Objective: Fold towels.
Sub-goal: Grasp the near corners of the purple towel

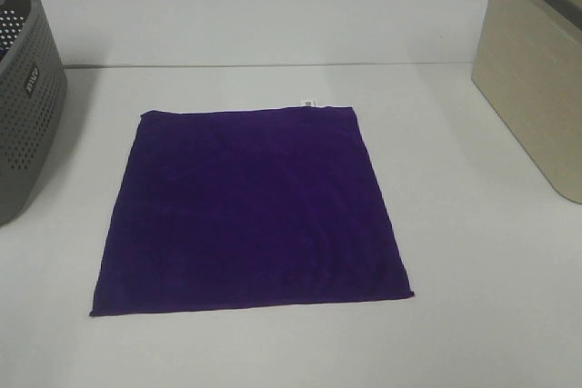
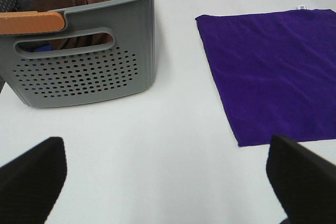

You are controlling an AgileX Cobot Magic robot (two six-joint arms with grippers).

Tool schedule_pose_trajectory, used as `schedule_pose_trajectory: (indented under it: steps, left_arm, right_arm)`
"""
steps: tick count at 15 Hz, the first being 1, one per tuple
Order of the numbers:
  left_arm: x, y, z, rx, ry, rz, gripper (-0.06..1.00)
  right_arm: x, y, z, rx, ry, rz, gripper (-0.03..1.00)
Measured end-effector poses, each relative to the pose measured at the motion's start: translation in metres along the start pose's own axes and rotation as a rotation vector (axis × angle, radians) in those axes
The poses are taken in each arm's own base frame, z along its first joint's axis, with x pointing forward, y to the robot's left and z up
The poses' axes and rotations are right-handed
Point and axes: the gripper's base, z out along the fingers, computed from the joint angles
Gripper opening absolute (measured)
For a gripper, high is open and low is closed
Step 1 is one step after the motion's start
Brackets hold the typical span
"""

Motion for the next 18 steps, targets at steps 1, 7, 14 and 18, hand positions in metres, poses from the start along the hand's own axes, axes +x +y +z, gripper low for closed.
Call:
schedule_pose_trajectory:
  steps: [1, 7, 14, 18]
  left_arm:
    - [0.0000, 0.0000, 0.0000, 0.000, 0.000, 0.000, 0.98]
    - [0.0000, 0.0000, 0.0000, 0.000, 0.000, 0.000, 0.99]
    - [-0.0001, -0.0007, 0.0000, 0.008, -0.001, -0.004, 0.99]
    - [-0.0001, -0.0012, 0.0000, 0.013, -0.001, -0.007, 0.99]
  right_arm:
    - [0.0000, 0.0001, 0.0000, -0.001, 0.000, 0.000, 0.77]
    - [0.0000, 0.0019, 0.0000, -0.021, 0.000, 0.012, 0.77]
    - [0.0000, -0.0017, 0.0000, 0.019, 0.000, -0.020, 0.95]
    - [0.0000, -0.0018, 0.0000, 0.020, 0.000, -0.020, 0.96]
